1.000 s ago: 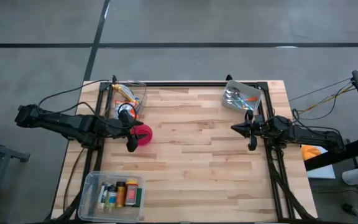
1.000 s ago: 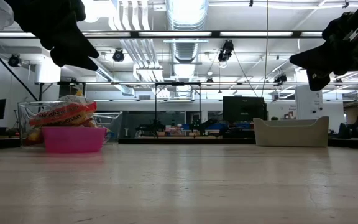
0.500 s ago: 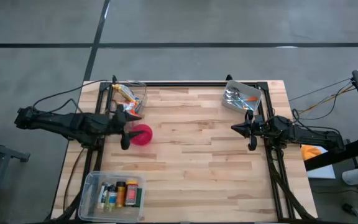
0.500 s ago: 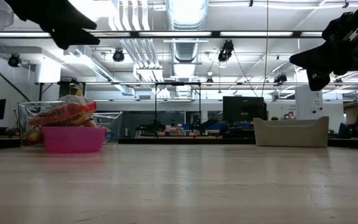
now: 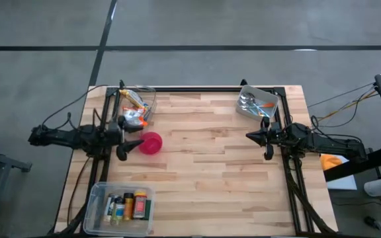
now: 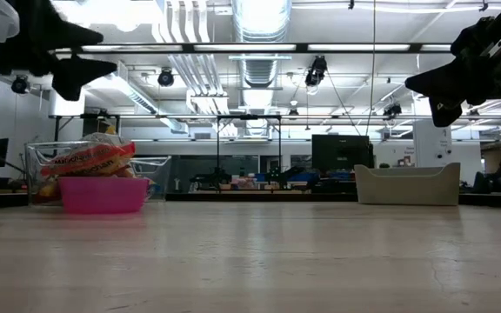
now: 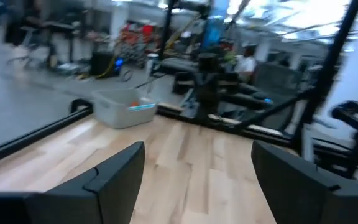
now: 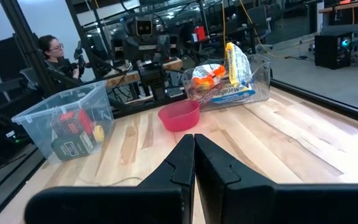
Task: Pick & Place Food Item
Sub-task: Return to Home Position
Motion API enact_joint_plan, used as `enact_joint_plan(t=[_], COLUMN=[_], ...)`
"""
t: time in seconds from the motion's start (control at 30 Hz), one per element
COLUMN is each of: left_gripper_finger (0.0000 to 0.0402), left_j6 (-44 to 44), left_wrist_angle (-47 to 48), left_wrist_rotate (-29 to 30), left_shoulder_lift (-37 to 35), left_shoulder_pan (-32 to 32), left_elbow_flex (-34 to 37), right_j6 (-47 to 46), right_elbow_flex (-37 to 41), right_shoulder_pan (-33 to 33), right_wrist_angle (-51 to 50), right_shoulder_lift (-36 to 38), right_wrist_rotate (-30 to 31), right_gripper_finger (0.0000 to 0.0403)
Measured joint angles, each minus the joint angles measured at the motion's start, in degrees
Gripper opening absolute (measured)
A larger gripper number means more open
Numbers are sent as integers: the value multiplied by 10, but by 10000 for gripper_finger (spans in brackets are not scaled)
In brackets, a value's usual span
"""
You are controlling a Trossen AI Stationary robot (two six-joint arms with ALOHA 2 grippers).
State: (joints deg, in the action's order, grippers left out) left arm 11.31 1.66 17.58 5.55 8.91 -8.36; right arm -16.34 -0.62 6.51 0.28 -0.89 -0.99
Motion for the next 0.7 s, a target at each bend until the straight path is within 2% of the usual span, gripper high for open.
enact_joint_plan(t=[0.1,0.23,0.37,0.7], left_gripper_finger=[298,298,298,298], left_j6=[-10,-11,-36,-40], left_wrist_angle=[-6,-54,-39,-38], left_wrist_rotate=[-29,-57,-100,-101], left_shoulder_lift=[-58,-52,-54,-54], left_shoulder_pan=[0,1,1,2], left_elbow_flex=[39,77,81,82], right_j6=[0,0,0,0], right_elbow_flex=[0,0,0,0], right_shoulder_pan=[0,0,0,0], right_wrist_angle=[0,1,2,1], right_shoulder_lift=[0,-1,-4,-4], right_wrist_rotate=[0,-1,-2,-3], right_gripper_finger=[8,8,8,8])
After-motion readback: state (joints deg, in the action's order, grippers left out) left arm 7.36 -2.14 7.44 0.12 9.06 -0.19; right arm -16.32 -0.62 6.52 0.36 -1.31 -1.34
